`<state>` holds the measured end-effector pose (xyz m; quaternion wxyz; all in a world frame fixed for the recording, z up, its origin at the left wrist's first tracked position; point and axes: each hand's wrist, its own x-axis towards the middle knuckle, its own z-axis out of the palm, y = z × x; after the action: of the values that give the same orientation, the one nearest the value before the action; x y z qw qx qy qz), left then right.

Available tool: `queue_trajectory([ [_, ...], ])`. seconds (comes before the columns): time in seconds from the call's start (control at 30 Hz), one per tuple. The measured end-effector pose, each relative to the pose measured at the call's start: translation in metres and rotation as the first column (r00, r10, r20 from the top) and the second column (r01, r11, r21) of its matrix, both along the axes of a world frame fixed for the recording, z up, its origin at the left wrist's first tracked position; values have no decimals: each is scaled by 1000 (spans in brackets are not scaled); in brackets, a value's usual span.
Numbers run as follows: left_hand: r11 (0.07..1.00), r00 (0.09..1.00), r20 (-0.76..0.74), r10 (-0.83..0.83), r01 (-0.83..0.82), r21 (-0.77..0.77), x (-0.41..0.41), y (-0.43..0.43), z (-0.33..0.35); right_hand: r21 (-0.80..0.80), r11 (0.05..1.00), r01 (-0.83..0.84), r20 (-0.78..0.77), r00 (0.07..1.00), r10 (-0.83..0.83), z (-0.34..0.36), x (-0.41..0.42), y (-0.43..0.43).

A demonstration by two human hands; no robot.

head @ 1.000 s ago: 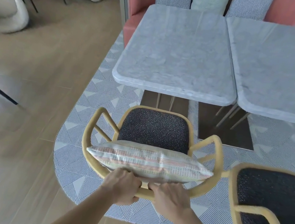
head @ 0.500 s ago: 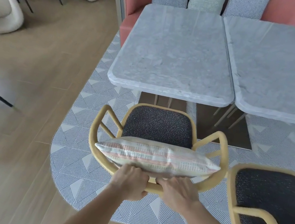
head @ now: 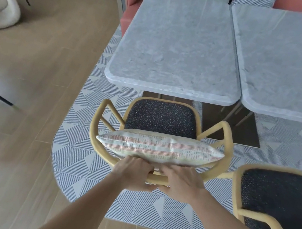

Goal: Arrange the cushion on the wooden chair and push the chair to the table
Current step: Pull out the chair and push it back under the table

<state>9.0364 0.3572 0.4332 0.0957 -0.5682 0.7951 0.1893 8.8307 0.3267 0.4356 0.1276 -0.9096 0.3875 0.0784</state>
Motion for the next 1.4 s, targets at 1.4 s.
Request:
queue_trajectory([
  [1.4, 997, 963, 262, -57, 42, 65, -2, 91, 6, 126, 991, 42, -190, 982, -18, 5, -2, 88],
])
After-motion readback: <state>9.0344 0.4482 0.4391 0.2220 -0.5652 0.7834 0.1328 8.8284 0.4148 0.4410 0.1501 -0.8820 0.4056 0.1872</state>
